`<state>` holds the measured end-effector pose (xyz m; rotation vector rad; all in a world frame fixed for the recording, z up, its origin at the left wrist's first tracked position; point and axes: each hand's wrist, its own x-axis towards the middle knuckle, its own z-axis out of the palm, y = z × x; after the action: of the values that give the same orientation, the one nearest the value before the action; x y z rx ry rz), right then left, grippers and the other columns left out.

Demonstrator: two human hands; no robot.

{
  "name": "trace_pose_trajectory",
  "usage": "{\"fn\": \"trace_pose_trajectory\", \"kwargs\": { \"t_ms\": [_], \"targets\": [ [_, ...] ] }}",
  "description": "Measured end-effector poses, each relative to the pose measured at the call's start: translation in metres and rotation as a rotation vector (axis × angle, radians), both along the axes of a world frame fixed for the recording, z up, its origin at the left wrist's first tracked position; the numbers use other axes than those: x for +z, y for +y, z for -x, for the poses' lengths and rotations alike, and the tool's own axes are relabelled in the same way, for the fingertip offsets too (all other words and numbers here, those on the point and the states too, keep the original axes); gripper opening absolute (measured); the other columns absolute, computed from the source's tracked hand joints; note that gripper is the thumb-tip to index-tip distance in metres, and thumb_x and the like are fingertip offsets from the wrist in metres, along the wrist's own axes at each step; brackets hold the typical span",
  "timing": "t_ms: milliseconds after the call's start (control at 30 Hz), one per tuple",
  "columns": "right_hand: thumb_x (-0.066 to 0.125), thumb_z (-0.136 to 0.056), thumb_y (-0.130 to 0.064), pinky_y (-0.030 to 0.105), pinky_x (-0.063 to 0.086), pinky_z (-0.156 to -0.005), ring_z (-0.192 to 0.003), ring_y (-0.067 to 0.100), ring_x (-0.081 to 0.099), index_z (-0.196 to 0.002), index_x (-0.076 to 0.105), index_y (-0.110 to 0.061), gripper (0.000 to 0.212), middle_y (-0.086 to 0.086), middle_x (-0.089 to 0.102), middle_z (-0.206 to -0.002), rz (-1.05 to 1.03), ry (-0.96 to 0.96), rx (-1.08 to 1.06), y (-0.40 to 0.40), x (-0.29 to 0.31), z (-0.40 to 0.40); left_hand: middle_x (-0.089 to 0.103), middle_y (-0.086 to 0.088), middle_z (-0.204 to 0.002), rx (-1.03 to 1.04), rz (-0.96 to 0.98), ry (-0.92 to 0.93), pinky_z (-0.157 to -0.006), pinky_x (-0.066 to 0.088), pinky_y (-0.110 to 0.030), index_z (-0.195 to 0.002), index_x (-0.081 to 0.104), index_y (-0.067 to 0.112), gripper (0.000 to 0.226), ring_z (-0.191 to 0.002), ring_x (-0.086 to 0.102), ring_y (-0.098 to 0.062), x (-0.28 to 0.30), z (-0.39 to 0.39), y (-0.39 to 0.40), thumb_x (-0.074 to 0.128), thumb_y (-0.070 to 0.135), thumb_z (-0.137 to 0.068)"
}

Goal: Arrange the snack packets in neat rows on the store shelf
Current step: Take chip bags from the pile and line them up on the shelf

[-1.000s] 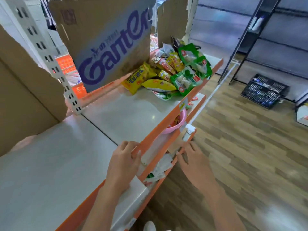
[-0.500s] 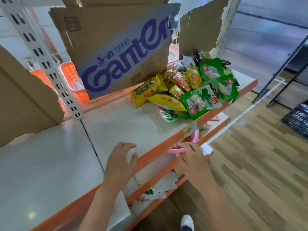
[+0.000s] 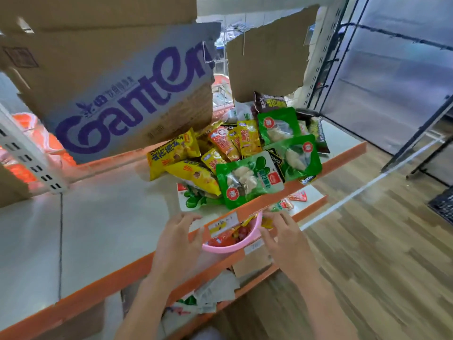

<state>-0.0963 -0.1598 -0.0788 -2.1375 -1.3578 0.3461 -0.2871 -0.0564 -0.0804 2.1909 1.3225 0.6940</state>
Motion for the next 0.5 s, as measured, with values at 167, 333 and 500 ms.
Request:
{"fn": "trace_pose_trajectory", "kwargs": {
  "t_ms": [167,333,500],
  "targets": [
    [0.047,-0.096,-0.028,0.018,0.037,-0.094,-0.118,0.012,0.047,-0.132,0.046,-0.017,0.037,-0.002,0.045,-0.132,0.028,0.014,0.023,0.031,-0.001,-0.029,0.063,-0.003,-0.107,0.018,-0.035,0.011,-0.083,0.038,-0.024,-0.106,0.066,0.013,0.022,-0.099,0.059,-0.021,0.003,-0.027,0.031,0.064,0.011,-0.084],
    [0.048,-0.095,-0.027,0.025,0.041,-0.097,-0.117,0.013,0.046,-0.132,0.045,-0.017,0.038,-0.003,0.044,-0.131,0.023,0.005,0.001,0.063,0.006,-0.063,0.058,0.003,-0.091,-0.017,-0.104,-0.044,-0.076,0.041,-0.028,-0.097,0.068,0.012,0.017,-0.084,0.056,-0.019,0.007,-0.068,0.068,0.068,0.008,-0.080],
    [0.051,-0.094,-0.027,0.020,0.036,-0.078,-0.098,0.012,0.049,-0.126,0.051,-0.017,0.034,-0.003,0.049,-0.117,-0.037,-0.012,-0.048,0.087,0.012,-0.101,0.054,0.007,-0.092,-0.076,-0.138,-0.053,-0.079,0.040,-0.025,-0.101,0.067,0.014,0.018,-0.083,0.050,-0.012,0.014,-0.108,0.095,0.067,0.014,-0.083]
  ]
}}
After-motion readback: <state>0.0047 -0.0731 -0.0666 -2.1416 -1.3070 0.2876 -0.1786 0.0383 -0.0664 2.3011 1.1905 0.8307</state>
